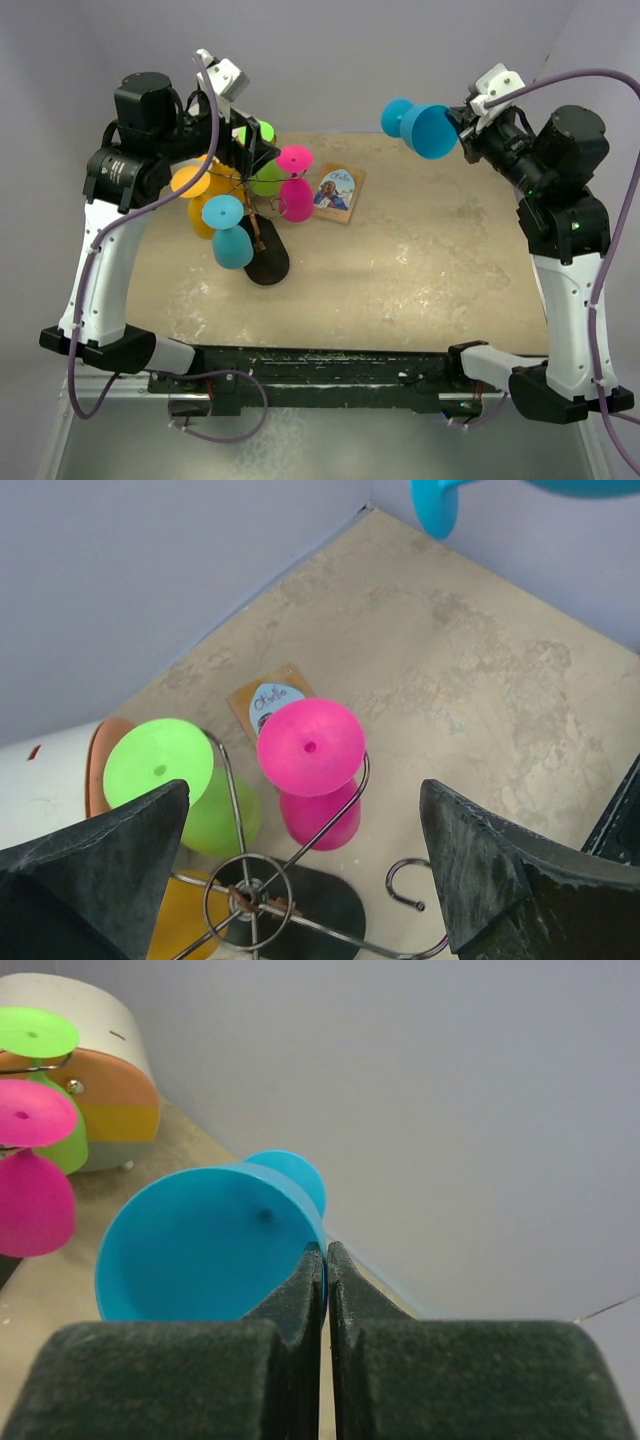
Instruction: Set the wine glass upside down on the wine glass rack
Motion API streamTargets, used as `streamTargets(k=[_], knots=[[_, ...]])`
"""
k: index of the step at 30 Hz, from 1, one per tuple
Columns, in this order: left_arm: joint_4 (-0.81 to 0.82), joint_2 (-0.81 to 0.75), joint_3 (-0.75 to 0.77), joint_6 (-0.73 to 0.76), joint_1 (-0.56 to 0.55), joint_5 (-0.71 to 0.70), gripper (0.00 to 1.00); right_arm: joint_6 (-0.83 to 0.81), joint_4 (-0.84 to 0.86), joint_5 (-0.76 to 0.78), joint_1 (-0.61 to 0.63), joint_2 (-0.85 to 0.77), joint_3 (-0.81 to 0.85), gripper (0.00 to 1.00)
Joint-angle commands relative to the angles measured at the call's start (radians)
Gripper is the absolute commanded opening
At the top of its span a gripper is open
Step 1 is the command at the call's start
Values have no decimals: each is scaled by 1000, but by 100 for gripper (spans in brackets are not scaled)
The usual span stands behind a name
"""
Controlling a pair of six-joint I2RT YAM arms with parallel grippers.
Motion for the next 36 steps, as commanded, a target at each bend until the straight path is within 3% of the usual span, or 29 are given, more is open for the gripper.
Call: streamTargets(k=[1, 13, 23, 30, 36], knots=[[94, 22, 48, -134, -16, 12, 100, -64, 81, -103, -5, -56, 2, 0], [151, -15, 11, -277, -15, 94, 96, -73, 392, -326, -5, -183, -129, 0], [195, 41, 53, -317, -98, 111, 94, 0, 457, -350, -3, -144, -139, 0], [220, 129, 137, -330, -170, 67, 94, -29, 444, -384, 3, -155, -155, 0], [325, 160, 112, -349, -192, 80, 90, -80, 380, -420, 9, -169, -165, 0]])
